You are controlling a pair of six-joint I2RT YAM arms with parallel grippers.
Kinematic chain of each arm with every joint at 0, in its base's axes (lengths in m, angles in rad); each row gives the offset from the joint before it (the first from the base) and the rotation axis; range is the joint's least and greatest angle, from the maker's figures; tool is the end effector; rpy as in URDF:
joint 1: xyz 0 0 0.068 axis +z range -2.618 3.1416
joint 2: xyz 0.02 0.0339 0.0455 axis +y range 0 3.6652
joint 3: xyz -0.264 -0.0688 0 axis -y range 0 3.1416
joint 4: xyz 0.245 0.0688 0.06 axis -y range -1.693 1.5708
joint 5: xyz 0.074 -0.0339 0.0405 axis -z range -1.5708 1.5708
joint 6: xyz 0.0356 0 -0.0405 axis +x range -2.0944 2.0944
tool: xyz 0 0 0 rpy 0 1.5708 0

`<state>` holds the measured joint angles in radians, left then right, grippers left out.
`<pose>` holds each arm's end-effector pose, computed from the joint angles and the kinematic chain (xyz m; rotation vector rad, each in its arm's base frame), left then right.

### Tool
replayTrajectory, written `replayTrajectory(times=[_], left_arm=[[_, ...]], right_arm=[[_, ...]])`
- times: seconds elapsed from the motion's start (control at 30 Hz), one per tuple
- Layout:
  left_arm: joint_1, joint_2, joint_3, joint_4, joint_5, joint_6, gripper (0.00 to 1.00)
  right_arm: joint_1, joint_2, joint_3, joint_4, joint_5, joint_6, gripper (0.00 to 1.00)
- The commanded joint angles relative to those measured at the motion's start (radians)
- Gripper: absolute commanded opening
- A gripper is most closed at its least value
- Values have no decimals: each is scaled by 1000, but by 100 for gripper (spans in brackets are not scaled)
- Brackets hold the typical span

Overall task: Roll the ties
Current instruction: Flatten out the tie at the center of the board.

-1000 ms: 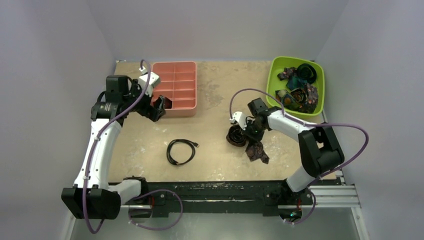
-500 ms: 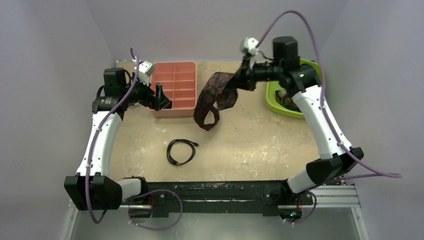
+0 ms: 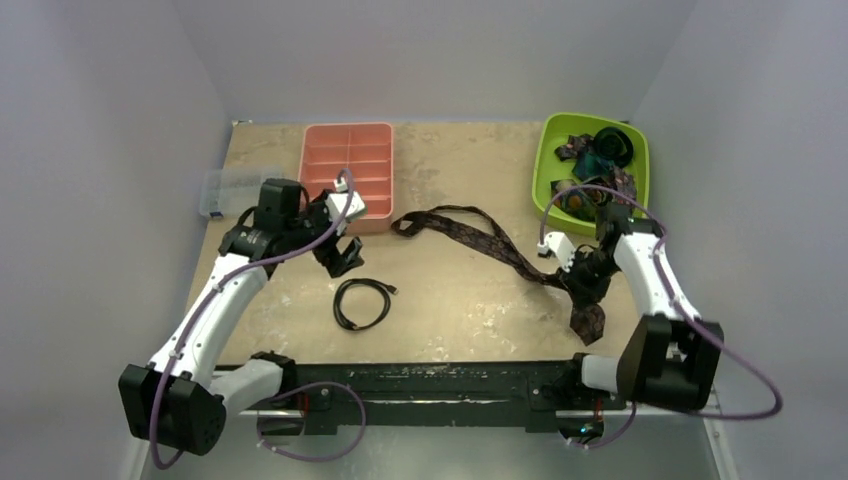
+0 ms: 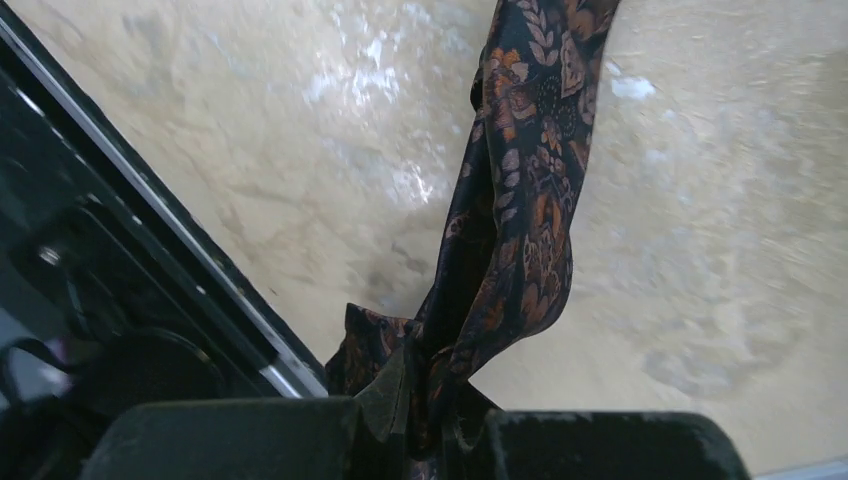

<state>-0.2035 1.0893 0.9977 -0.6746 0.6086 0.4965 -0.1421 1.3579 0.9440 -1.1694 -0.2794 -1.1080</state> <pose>0.2129 -0.0647 0.3133 1.0356 1.9755 -0.5495 0.2106 -0.0202 0.2197 -1.3760 2.6298 0.3493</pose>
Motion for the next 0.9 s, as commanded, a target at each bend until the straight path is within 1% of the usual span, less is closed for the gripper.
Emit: replayTrajectory(times=[0.0,0.07,0.13,0.27,0.37,0.47,0.53,0.6,0.7,0.73,0.8,0.87], left_arm=[[-79,21,-92,83,-74,155,89],[-102,62,-112,107,-85,213,88],[-130,112,-114,153,-111,251,85],[-211,237,-93,315,-208,293,78],[-265,358,-14,374,-254,358,74],[-302,483,96,385,-276,354,67],[-323,551,151,421,-320,342,63],[-332,597,195,466,-372,296,63],[-337,669,279,452,-457,226,64],[-338,693,314,436,-480,227,64],[-343,728,333,420,-503,257,64],[-343,736,333,388,-455,308,65]], right_arm=[[3,-168,-76,-4,171,-266,0],[-6,-162,-93,-9,172,-276,0],[-17,-142,-74,-24,149,-257,0],[-38,-101,-15,-32,105,-204,0],[-50,-78,25,-36,88,-176,0],[-73,-64,81,-43,64,-143,0],[-88,-51,127,-62,45,-128,0],[-102,-51,167,-75,29,-122,0],[-106,-54,193,-78,13,-107,0],[-106,-53,199,-81,7,-101,0],[-106,-47,217,-90,-7,-84,0],[-108,-39,237,-94,-18,-71,0]])
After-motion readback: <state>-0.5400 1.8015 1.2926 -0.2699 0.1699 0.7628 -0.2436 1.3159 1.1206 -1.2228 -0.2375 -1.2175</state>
